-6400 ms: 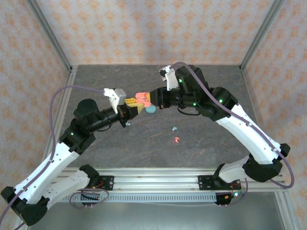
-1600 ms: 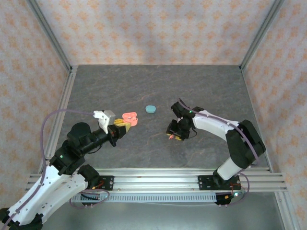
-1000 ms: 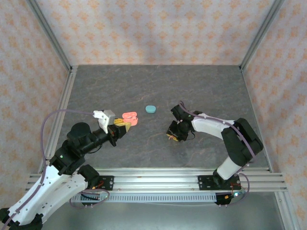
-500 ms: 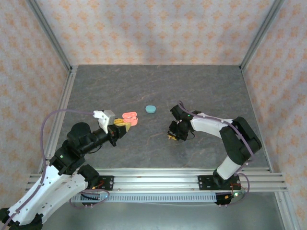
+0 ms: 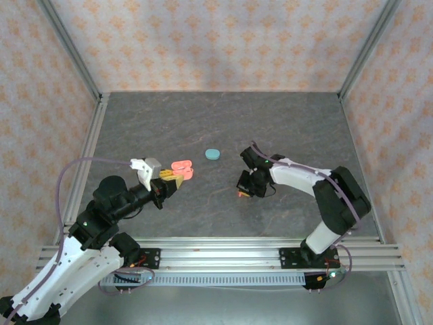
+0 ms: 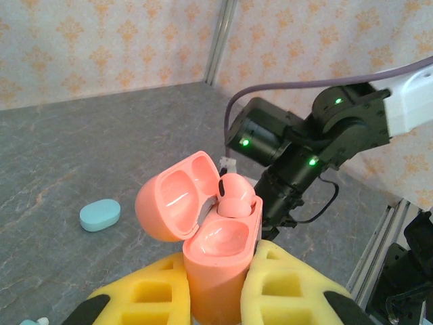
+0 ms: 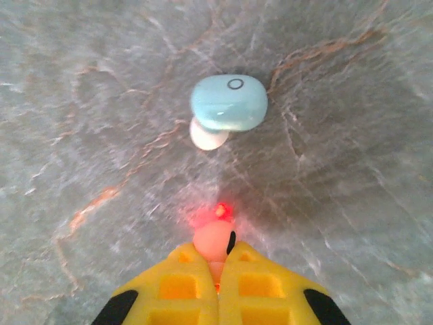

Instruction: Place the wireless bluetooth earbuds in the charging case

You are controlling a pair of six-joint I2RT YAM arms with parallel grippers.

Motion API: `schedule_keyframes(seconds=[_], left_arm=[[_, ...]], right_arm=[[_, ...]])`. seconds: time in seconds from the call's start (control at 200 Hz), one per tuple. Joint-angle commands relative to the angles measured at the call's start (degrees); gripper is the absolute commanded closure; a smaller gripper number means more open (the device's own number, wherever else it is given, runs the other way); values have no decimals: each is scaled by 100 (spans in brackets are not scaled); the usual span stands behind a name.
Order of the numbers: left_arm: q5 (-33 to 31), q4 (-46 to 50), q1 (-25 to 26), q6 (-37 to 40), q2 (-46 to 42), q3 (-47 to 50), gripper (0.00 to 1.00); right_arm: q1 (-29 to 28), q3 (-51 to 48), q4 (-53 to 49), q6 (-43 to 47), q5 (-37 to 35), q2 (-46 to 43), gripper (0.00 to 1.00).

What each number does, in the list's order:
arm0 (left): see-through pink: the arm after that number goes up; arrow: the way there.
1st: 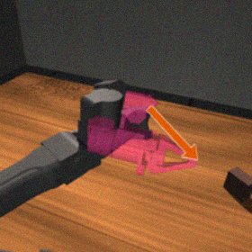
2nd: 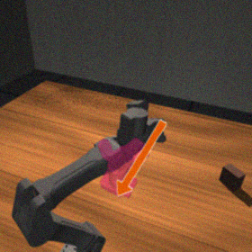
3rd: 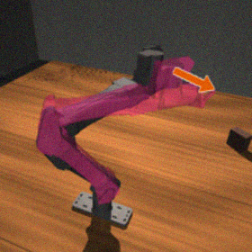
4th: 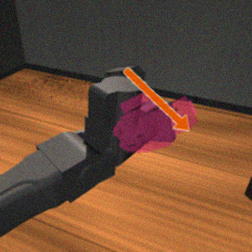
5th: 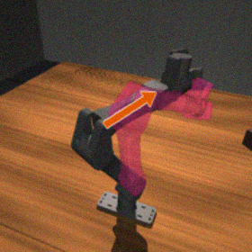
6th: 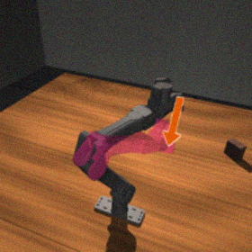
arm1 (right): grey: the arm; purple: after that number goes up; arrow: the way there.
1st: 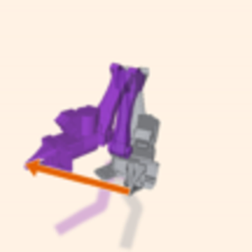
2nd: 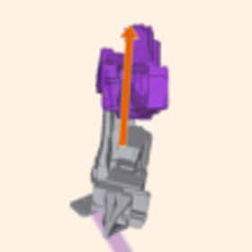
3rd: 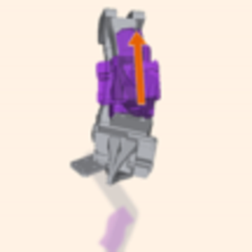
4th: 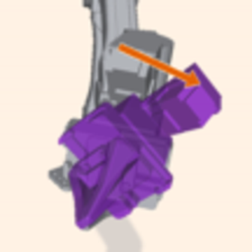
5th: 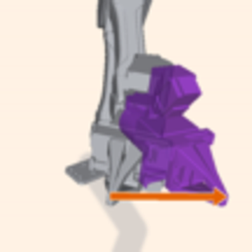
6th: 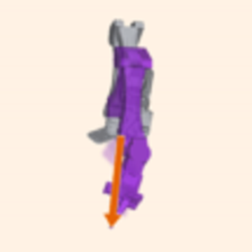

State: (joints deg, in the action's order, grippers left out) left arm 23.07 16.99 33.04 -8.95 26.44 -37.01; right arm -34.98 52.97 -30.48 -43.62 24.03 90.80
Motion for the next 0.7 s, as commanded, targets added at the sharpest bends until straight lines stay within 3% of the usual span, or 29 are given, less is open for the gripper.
schedule_keyframes(seconds=[0.0,0.335,0.475,0.696], left_arm=[[-35,-304,45,43,-26,0,100],[429,-1323,45,40,1097,-708,100],[613,-1669,49,-4,1458,-957,100],[862,-2055,53,-84,1772,-1187,100]], right_arm=[[-89,536,-447,403,-487,-776,97],[-283,2277,-665,1623,-456,-1960,99],[-605,2877,-698,1884,-924,-2269,100],[-1346,3490,-183,2385,-935,-2480,100]])
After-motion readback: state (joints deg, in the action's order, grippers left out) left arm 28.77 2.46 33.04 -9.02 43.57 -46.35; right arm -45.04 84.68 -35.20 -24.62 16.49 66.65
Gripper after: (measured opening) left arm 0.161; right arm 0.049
